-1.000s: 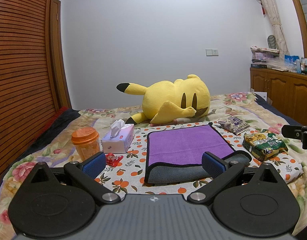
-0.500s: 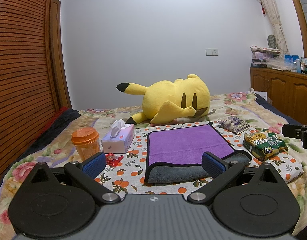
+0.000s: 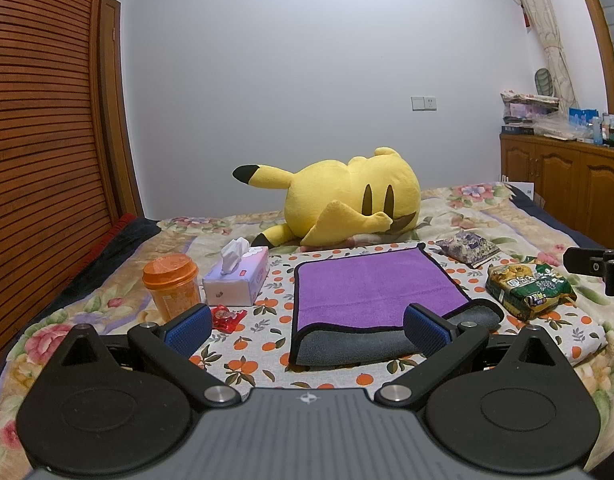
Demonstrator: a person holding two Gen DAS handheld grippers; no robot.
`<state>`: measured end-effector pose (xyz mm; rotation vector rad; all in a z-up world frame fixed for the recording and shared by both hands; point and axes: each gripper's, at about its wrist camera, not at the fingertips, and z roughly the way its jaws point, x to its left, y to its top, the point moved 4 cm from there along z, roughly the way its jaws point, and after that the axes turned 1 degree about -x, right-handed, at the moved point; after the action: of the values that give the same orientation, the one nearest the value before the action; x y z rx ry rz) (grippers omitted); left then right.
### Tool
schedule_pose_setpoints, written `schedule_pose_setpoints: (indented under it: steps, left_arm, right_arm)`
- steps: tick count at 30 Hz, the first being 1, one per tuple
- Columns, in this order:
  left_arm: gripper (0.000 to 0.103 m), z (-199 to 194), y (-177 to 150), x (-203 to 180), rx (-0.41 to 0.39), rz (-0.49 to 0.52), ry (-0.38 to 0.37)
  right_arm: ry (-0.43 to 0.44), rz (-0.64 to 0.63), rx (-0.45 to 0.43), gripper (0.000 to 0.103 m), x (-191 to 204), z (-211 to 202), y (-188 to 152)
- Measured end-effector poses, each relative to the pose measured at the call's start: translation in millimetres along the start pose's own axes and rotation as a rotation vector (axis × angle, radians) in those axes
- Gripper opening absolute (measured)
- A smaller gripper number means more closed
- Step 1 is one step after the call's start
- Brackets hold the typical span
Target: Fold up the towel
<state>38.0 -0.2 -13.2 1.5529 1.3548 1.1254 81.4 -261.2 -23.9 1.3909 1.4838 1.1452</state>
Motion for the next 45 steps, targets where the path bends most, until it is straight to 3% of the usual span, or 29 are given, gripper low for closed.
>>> schedule_pose_setpoints:
  steps: [20,45]
  left_arm:
    - [0.103,32,-14,-11,0.128,0.032,-0.048]
    - [0.098,93,-10,-4,0.201,0.012,-0.104]
  right_arm:
    - [0.002,-0.015,0.095,0.103,2,25,-7]
    - [0.035,-0.050,0.170,0.103,6,72,-11]
